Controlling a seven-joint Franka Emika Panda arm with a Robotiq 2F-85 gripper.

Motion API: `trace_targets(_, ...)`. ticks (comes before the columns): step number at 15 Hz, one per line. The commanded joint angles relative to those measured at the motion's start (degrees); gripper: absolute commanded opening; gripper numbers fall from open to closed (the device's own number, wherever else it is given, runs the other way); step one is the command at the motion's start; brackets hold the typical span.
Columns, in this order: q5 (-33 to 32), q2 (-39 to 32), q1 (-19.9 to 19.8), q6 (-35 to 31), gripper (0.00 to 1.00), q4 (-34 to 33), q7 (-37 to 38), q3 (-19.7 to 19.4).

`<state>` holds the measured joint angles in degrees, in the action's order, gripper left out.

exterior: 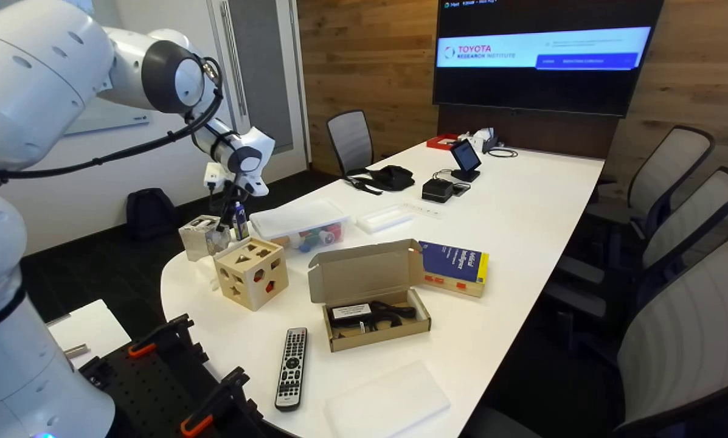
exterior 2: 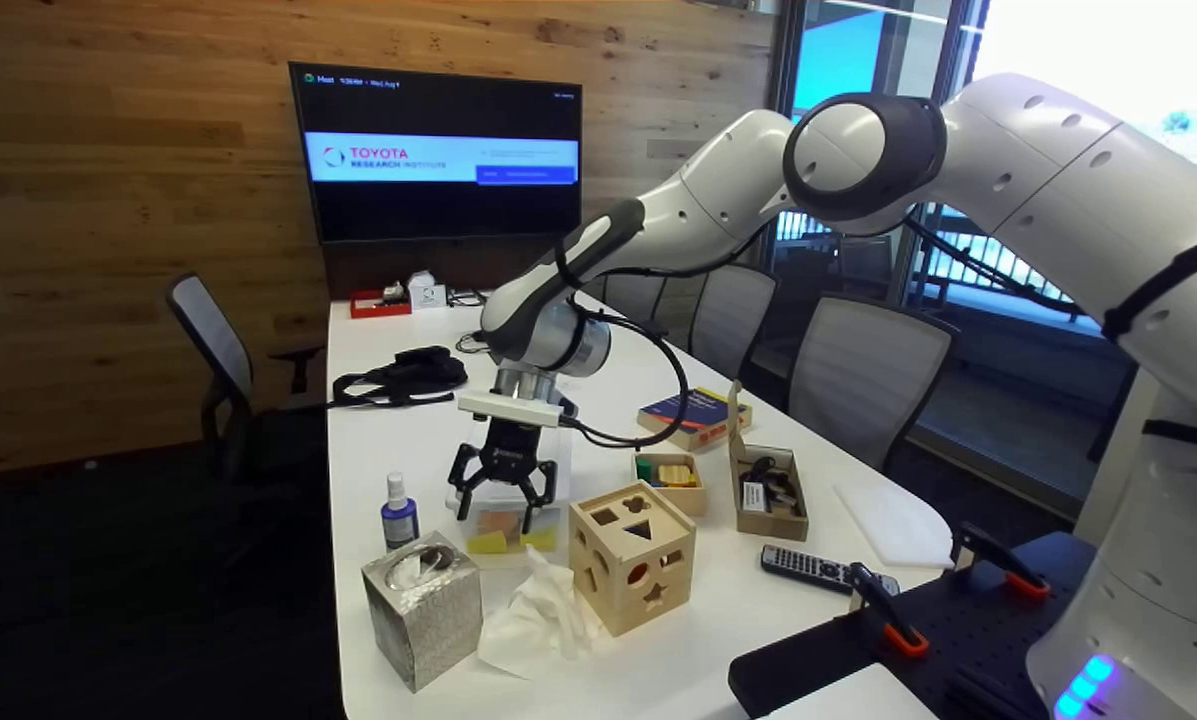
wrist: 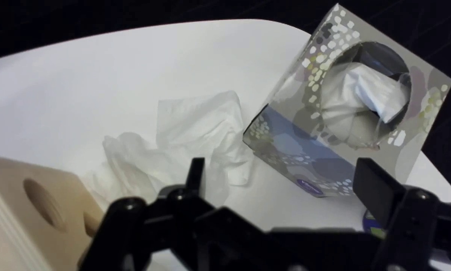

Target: Clean the remote with a paper towel

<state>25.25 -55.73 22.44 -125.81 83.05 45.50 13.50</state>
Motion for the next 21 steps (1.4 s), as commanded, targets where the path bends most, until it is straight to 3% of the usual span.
trace_targets(1, 0.67, -0.94, 2.98, -0.88, 1.00, -1.08, 11.61, -1.71)
trace_targets(7, -2.89, -0.80, 6.56, -0.74, 1.00, -0.24, 31.21, -5.01)
trace_targets(11, -5.13, -0.82, 6.80, -0.22, 1.00, 0.88, 40.15, -5.35)
trace_targets(16, -8.11, -2.53, 6.26, 0.80, 1.00, 1.32, 46.42, -5.64)
trace_targets(21, -12.91, -5.67, 6.71, 1.51, 1.00, -0.63, 47.12, -7.36)
